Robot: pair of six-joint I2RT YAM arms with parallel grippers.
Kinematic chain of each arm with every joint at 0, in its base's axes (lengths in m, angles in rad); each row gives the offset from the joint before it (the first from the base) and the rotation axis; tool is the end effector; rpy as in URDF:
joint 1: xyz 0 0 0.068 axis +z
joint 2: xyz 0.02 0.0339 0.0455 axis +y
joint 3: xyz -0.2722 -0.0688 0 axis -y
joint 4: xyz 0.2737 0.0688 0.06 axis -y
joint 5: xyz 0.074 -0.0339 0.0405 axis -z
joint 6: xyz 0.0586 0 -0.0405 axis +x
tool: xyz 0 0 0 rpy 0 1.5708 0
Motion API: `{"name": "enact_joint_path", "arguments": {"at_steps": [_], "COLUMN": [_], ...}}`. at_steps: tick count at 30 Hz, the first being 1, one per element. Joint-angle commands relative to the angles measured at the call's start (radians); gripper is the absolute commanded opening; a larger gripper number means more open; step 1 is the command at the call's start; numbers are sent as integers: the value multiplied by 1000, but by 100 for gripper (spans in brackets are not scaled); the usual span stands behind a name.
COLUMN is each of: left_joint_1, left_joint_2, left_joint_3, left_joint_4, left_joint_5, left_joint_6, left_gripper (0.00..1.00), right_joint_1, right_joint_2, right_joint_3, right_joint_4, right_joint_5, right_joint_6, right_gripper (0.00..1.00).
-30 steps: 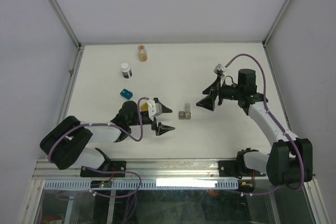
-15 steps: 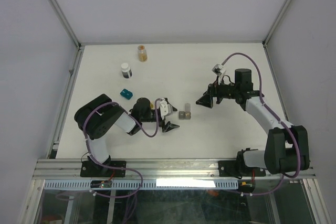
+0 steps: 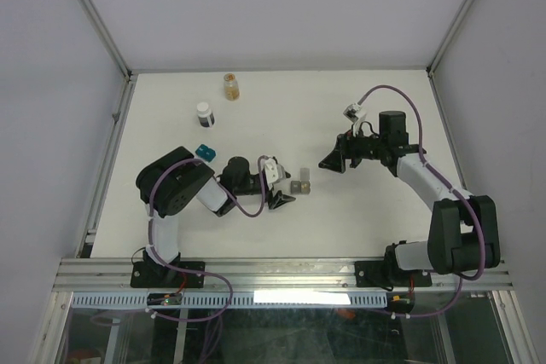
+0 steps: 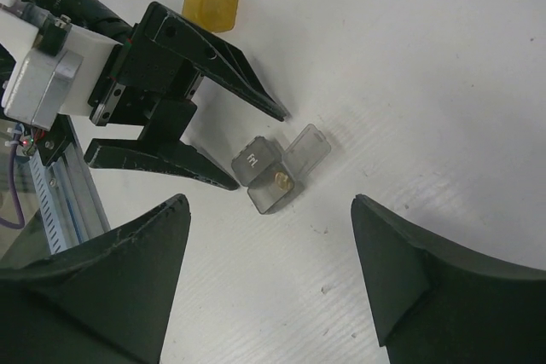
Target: Sort the pills into containers
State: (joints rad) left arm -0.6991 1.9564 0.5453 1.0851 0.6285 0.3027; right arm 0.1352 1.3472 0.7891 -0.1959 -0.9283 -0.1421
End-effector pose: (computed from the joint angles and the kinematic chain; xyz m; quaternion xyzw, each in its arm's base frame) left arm 0.2382 -0.2453 0.0662 0.5291 0.5912 -0.3554 0.4941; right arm 0.2940 0.0873 0.2102 -0.2895 0.7882 0.4096 0.3565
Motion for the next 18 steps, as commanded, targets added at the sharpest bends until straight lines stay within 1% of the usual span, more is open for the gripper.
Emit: {"name": "enact_joint_path", "arguments": {"at_steps": [1, 3, 9, 11, 16, 18], "left_joint_1": [1, 0, -11, -14, -20, -23], "left_joint_2": [26, 37, 53, 55, 61, 64], "left_joint_3": [35, 41, 58, 62, 65, 70], "left_joint_4": [71, 73, 76, 65, 53, 45], "left_joint_5": [19, 23, 20, 27, 30, 34], "left_joint_6": [-21, -29, -43, -36, -25, -23], "left_gripper": [74, 70, 65, 60, 58, 53], "right_joint_1": [7, 7, 12, 12, 16, 15], "right_joint_2": [7, 11, 43, 60, 120, 146], "right_joint_3": [50, 50, 57, 63, 80, 85], "right_joint_4": [6, 6, -7, -12, -21, -22], "right_joint_5": [19, 22, 37, 45, 66, 84], "right_joint_6": [12, 12, 10, 14, 32, 47], "right_gripper": [79, 78, 77, 75, 71, 68]}}
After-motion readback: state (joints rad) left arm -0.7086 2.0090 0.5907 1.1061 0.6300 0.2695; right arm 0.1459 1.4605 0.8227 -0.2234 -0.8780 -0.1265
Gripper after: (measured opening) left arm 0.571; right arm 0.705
